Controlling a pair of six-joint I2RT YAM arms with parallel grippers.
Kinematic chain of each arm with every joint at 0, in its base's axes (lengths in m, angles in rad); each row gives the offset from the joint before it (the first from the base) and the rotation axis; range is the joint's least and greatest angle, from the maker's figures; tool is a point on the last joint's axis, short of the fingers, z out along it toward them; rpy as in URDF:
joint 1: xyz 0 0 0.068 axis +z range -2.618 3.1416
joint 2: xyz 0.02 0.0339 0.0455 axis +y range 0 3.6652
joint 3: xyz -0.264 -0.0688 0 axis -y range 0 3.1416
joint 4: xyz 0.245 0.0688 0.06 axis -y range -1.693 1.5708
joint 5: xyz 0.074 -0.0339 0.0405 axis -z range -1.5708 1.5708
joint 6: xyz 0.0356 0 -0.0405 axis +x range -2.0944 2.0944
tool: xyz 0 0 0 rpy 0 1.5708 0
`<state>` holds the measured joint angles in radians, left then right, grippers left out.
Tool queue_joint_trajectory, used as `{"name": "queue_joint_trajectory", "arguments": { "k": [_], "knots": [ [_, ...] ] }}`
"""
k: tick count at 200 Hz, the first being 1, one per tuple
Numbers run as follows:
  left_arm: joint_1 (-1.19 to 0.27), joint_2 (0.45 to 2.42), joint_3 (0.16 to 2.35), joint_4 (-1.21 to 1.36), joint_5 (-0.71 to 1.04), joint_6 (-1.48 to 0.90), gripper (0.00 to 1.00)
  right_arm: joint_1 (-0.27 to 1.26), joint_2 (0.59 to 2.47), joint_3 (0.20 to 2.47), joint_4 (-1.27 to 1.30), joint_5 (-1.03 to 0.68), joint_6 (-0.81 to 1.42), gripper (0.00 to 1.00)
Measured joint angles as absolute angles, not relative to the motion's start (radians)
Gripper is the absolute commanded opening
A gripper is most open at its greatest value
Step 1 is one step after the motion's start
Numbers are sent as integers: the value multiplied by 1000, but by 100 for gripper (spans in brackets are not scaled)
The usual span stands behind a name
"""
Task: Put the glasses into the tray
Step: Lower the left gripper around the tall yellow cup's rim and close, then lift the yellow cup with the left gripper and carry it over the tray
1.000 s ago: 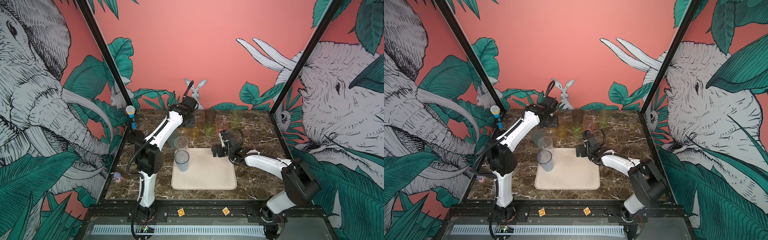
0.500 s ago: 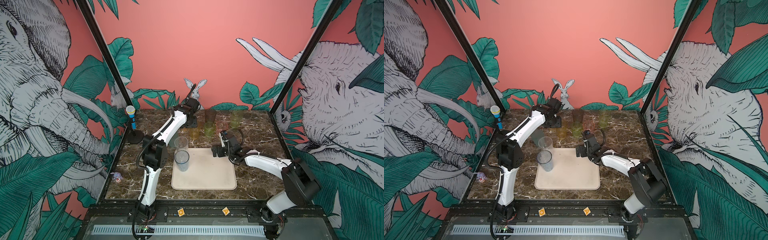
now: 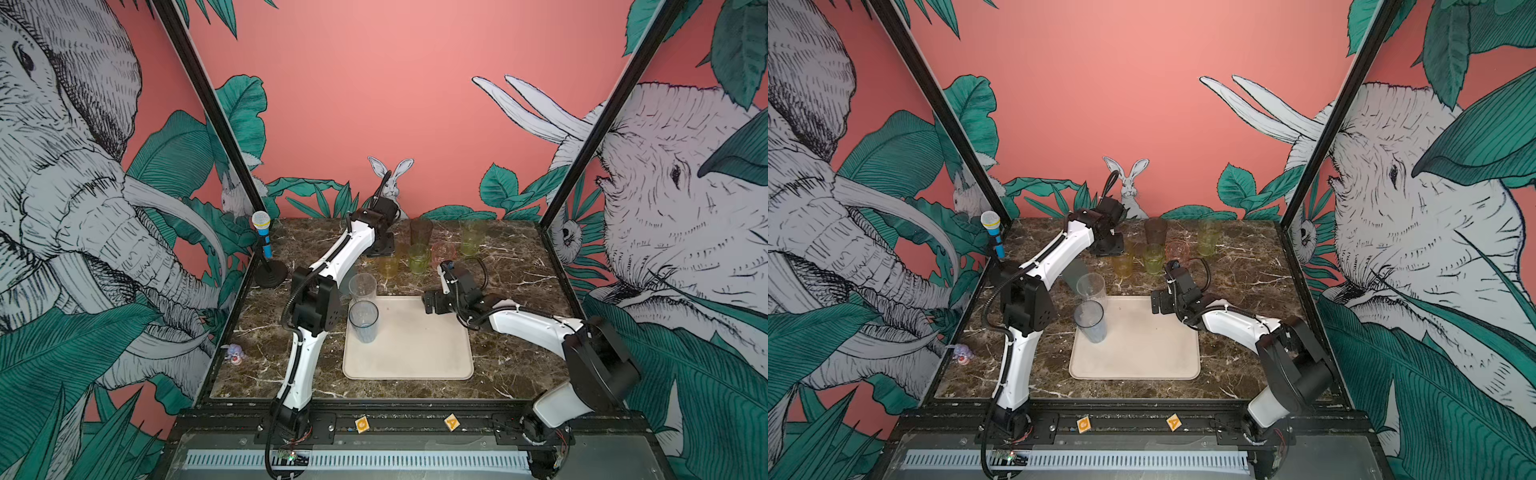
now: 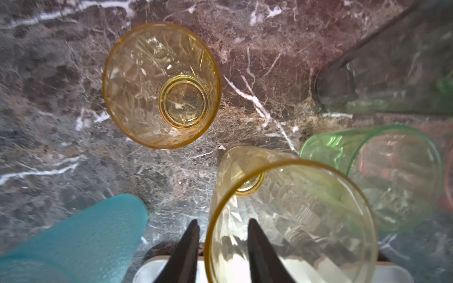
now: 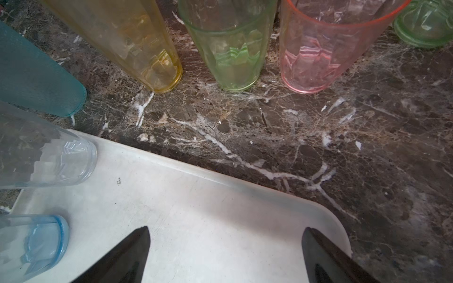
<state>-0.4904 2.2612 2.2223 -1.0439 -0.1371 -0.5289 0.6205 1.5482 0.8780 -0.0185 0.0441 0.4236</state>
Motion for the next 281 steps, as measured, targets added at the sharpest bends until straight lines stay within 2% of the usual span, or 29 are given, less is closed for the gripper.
{"name": "queue_joint_trajectory", "arguments": {
  "k": [98,143,206,281],
  "knots": [
    [-470,2265,2246,-1047,-111,-517,6,620,1548,878,-19,44,427,99],
    [-470,2268,2257,-1054,-107,-508,0,620,1549,878,-19,44,427,99],
    [-470,2237,2234,-1097,-90,-479,0,620,1549,878,-19,41,432,99],
    [-470,1916,2064,-1110,-75,-468,0,620,1550,878,-19,40,437,99]
  ]
}}
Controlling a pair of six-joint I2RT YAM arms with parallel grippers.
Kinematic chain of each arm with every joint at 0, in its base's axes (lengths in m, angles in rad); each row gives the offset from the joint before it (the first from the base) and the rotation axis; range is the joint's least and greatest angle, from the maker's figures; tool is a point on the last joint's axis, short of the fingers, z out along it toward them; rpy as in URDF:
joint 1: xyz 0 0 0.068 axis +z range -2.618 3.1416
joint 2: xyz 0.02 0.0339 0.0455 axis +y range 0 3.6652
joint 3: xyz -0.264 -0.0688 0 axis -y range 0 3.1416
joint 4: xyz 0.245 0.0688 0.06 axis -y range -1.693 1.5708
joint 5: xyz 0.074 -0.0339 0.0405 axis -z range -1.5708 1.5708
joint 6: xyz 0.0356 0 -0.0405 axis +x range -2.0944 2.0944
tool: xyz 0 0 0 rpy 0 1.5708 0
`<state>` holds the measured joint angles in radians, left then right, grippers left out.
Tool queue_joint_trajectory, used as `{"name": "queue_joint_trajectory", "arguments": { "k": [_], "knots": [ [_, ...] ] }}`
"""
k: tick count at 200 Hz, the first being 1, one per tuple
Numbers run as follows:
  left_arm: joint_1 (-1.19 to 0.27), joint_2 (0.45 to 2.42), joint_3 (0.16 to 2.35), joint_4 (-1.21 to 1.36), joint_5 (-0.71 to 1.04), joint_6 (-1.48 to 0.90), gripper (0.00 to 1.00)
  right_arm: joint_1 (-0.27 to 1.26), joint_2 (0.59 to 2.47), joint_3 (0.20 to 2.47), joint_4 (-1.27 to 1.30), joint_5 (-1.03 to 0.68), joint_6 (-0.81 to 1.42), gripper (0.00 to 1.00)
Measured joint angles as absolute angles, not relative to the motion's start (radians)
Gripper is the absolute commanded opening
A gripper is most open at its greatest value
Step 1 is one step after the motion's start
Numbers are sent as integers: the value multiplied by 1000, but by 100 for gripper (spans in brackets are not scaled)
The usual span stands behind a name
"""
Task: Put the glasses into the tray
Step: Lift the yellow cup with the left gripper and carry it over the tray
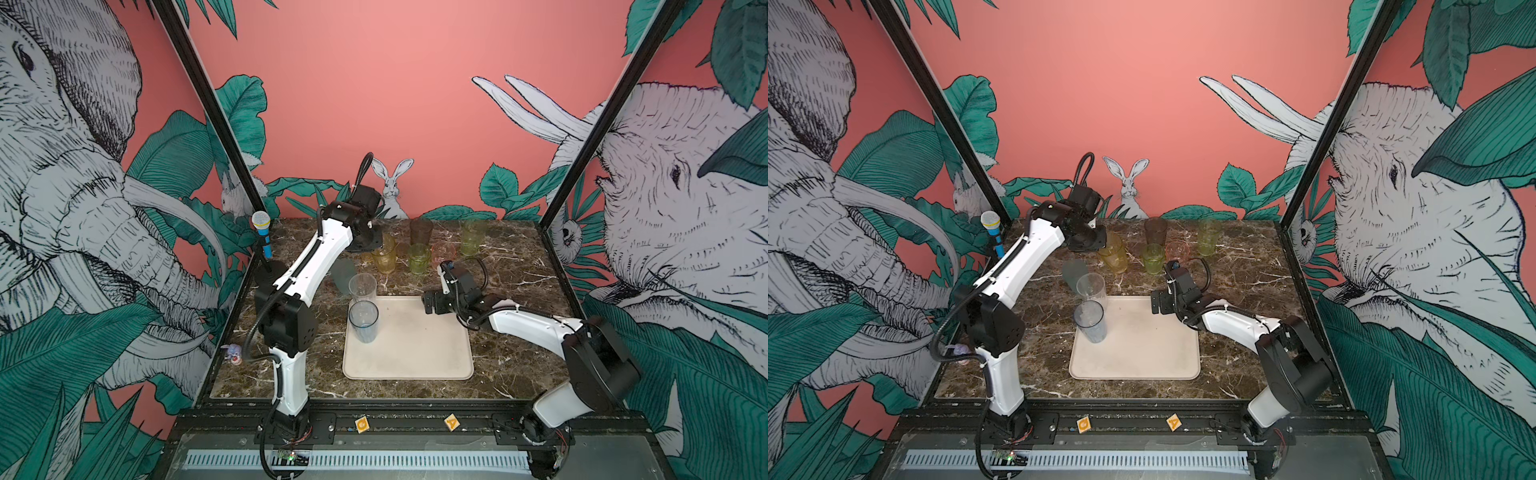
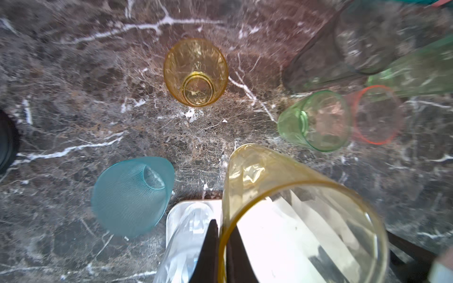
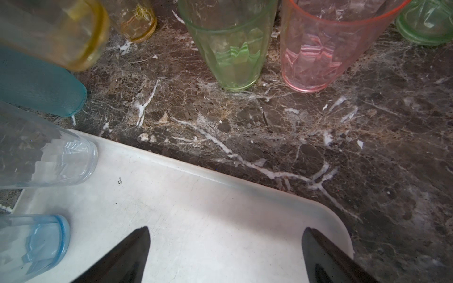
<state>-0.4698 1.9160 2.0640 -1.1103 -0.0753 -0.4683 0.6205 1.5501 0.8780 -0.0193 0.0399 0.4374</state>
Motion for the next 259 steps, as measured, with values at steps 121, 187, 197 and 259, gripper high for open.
{"name": "queue_joint_trajectory", "arguments": {
  "k": [121,187,197,259],
  "knots": [
    [-470,1583,1993,-1290,-187,-451,0,620,1552,878,-20,27,440,99],
    [-469,1399,1959,-1444,-271,-465,0,620,1553,878,-21,29,440,99],
    [-469,1381,1957,-1465,-276,-470,0,620,1555,878,-21,28,440,99],
    [-469,1252,1847,-1564,-271,-506,0,620,1578,878,-20,22,441,99]
  ]
}}
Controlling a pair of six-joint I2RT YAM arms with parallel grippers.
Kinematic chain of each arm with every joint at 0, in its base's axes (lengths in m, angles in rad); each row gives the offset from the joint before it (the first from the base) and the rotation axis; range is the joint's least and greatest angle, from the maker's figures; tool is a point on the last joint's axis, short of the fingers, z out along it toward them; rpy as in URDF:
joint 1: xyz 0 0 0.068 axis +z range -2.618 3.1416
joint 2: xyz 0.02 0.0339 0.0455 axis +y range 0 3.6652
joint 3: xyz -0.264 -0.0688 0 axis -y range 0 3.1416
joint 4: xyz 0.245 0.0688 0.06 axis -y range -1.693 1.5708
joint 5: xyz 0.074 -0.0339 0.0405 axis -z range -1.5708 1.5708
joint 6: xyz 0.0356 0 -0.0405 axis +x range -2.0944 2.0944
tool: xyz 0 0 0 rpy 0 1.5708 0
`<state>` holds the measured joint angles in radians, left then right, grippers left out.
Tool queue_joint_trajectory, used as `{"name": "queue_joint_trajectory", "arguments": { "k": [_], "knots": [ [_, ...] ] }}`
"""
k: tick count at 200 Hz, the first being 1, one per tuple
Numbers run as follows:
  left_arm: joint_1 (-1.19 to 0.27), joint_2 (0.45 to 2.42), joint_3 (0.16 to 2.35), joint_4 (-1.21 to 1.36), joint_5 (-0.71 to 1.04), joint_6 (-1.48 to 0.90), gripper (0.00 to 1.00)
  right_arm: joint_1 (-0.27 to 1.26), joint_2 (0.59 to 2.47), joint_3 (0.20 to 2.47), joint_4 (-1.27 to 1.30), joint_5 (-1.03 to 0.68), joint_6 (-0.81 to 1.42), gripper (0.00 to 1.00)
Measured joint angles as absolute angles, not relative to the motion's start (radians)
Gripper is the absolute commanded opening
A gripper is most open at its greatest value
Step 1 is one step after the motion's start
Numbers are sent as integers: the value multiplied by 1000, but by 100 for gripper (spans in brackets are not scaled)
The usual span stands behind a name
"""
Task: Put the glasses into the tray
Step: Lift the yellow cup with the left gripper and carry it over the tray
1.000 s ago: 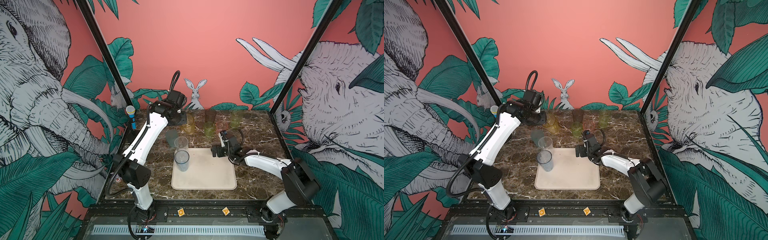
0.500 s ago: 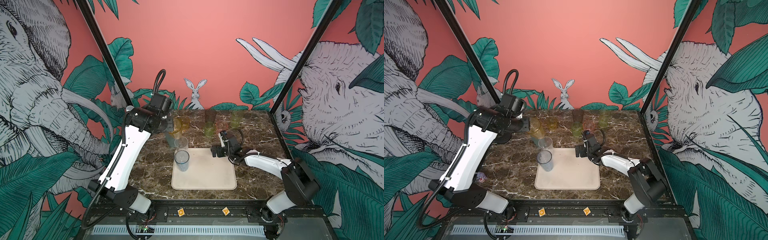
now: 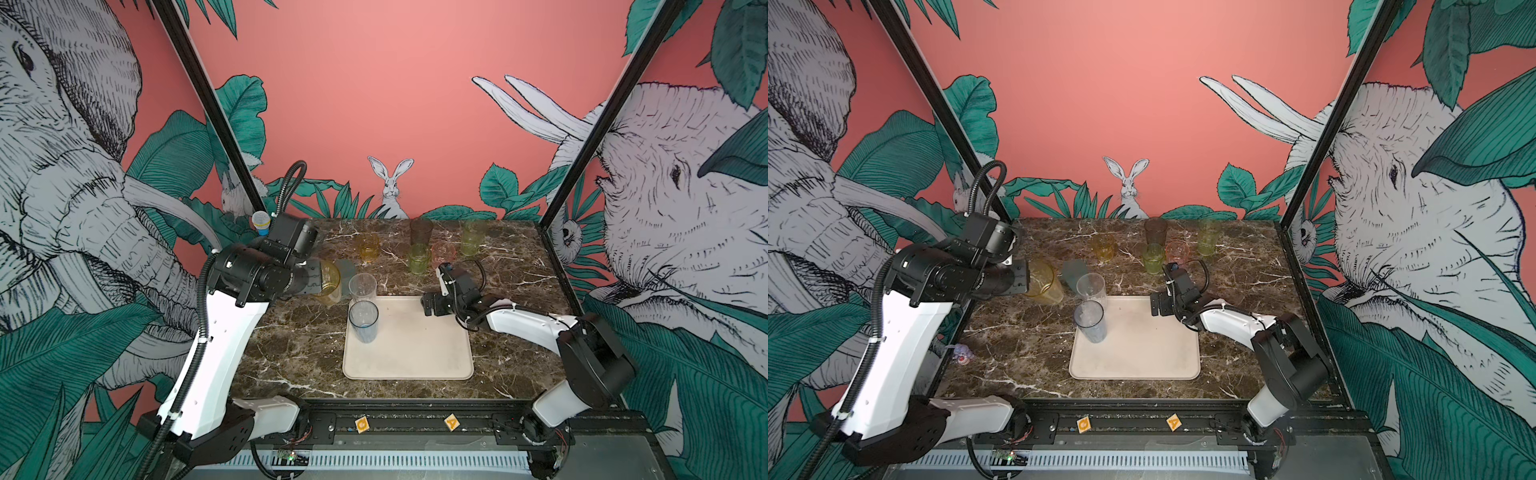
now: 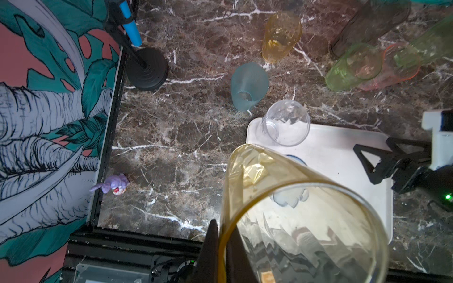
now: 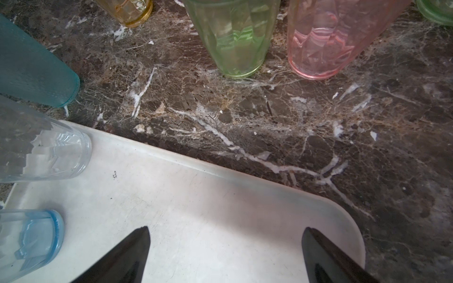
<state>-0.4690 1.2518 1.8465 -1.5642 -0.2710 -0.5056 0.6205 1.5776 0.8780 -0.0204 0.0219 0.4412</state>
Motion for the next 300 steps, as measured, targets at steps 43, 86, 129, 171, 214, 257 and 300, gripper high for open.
{"name": "queue_joint_trajectory", "arguments": {
  "k": [43,86,129,171,214,257,300],
  "knots": [
    [-469,1168,1724,-1613,-227,-512,0,620,1578,878,-20,21,441,99],
    [-469,1110,1562,-1615,-160,-519,0,620,1583,878,-20,17,442,99],
    [-503,1044,1437,-1598,-115,-530,0,620,1586,878,-20,15,442,99],
    [-596,1002,1336,-1537,-117,-563,0,620,1586,878,-20,15,442,99],
    [-673,1001,1251,-1469,-150,-614,0,620,1606,882,-18,14,442,99],
    [-767,997,1176,-1390,-174,-662,0,620,1615,882,-20,15,442,99],
    [-804,996,1110,-1324,-183,-694,0,620,1615,882,-20,15,442,99]
  ]
}}
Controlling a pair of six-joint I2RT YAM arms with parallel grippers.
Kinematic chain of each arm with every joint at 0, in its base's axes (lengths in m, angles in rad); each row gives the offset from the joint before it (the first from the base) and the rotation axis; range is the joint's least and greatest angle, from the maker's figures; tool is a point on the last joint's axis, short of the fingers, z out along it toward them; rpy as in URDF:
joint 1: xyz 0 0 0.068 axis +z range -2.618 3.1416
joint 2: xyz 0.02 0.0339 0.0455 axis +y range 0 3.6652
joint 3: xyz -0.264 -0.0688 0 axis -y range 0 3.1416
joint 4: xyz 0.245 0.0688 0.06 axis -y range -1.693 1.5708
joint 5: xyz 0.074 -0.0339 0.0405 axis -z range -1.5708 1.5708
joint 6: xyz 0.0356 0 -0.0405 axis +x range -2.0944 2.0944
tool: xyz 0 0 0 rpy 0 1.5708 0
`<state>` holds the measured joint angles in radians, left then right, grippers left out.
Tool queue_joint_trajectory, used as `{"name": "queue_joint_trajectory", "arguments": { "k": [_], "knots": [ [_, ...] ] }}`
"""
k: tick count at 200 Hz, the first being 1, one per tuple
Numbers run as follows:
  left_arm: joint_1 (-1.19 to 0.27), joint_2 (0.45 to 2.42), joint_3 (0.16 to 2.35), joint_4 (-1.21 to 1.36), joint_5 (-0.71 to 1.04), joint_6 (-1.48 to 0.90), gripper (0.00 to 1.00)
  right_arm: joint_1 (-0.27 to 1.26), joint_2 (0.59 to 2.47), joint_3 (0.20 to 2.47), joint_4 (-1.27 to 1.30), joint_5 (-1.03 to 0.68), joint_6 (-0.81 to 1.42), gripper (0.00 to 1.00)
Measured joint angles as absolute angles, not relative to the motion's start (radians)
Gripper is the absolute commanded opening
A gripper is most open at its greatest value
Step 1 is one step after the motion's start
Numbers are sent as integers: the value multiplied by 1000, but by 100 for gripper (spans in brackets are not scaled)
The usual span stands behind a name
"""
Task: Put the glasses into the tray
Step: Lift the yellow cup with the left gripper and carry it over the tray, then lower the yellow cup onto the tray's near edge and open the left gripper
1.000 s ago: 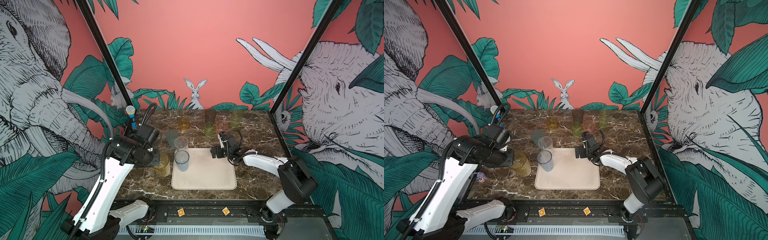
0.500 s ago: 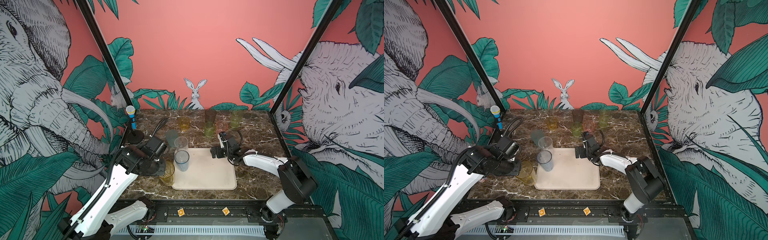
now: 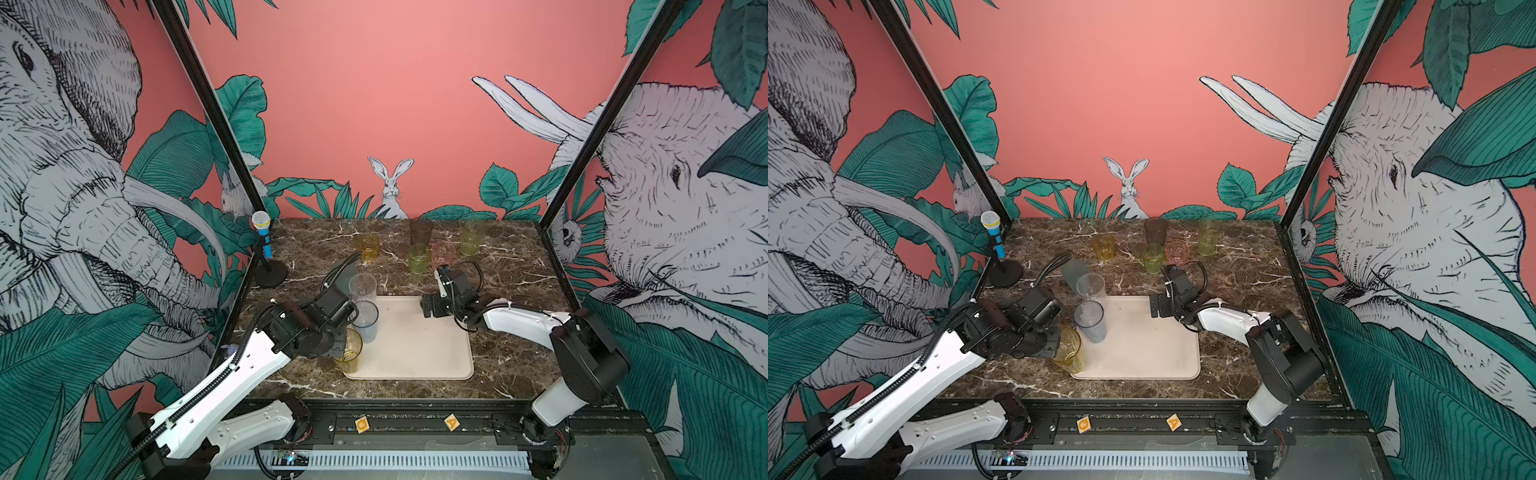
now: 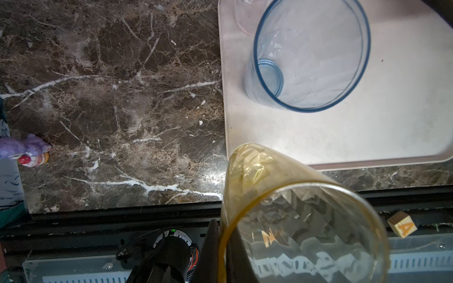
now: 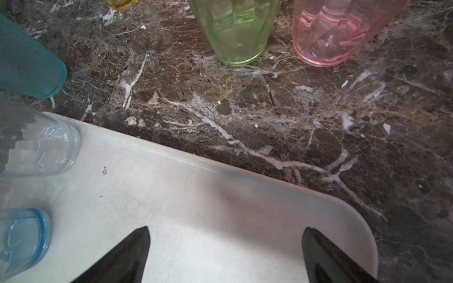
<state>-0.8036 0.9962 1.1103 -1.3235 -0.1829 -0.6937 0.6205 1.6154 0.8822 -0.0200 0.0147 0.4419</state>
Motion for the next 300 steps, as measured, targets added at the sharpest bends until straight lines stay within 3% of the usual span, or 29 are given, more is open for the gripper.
{"name": "queue_joint_trajectory", "arguments": {
  "k": [110,300],
  "knots": [
    [-870,989,973,-1196,-196,-750,0,620,1615,882,-20,15,442,99],
    [-909,1070,960,-1130,-224,-760,0,619,1615,882,-23,15,442,99]
  ]
}}
